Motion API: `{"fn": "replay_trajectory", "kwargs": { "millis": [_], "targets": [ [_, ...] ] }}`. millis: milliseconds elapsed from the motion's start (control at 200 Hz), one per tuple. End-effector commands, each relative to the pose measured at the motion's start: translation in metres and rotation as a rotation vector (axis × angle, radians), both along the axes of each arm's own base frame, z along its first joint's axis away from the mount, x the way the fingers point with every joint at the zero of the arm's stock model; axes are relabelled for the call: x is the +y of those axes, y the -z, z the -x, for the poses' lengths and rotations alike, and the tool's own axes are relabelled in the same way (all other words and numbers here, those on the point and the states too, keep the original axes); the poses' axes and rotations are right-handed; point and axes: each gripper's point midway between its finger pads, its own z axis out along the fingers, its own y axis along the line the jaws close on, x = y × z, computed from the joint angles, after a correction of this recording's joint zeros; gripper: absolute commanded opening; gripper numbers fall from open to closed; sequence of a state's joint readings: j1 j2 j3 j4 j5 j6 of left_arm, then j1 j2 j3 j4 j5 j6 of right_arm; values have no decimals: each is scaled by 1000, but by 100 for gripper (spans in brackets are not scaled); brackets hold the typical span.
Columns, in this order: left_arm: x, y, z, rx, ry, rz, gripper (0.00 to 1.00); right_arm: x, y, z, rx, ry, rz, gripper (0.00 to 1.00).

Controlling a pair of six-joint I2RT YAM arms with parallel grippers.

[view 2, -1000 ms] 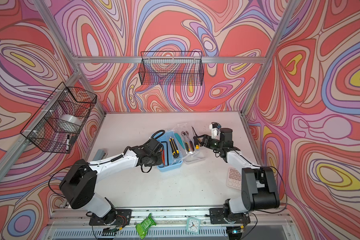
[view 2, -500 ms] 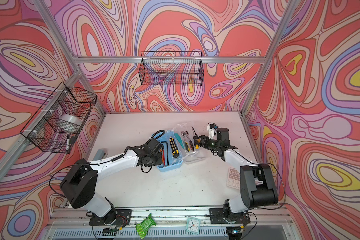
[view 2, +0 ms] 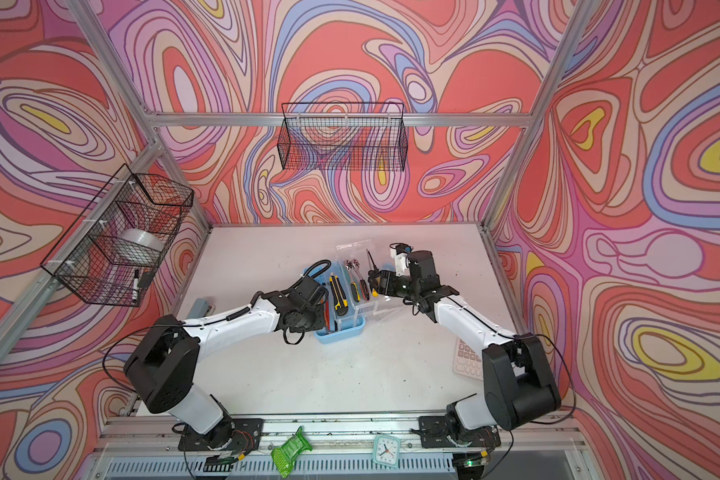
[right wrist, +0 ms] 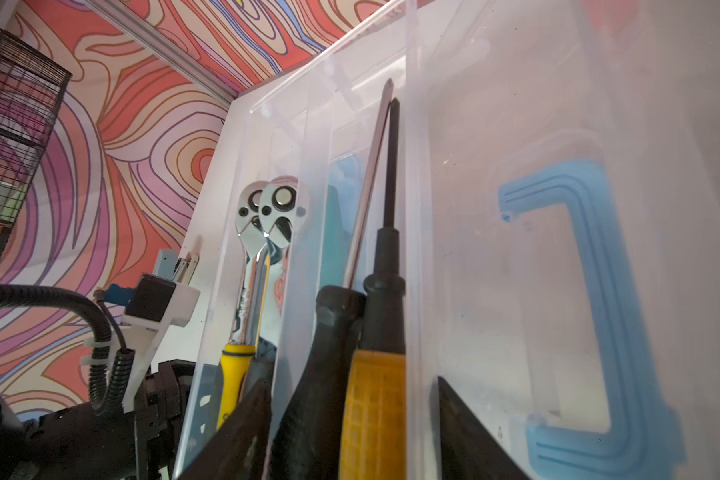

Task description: Pack the tool kit

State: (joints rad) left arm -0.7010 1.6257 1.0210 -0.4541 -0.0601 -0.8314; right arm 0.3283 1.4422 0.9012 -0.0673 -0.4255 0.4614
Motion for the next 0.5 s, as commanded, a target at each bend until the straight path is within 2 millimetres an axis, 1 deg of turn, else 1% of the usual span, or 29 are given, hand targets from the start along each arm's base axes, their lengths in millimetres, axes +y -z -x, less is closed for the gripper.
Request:
{"fn": "replay_trajectory", "kwargs": {
  "millis": [0, 170, 325, 431, 496],
  "targets": [
    [-21, -17, -17, -71, 6, 90, 29, 8, -21, 0, -63, 23, 38, 61],
    [-17, -22, -16, -76, -27, 97, 32, 12, -18, 3, -75, 93, 157, 59],
    [-5, -22, -8, -73, -74, 95, 36, 24, -13, 4, -79, 101, 191, 58],
    [4, -27, -2, -73, -113, 91, 38, 28, -10, 3, -86, 118, 236, 57],
    [9, -34, 1, -74, -131, 85, 40, 29, -10, 2, -91, 133, 265, 57]
  ]
}}
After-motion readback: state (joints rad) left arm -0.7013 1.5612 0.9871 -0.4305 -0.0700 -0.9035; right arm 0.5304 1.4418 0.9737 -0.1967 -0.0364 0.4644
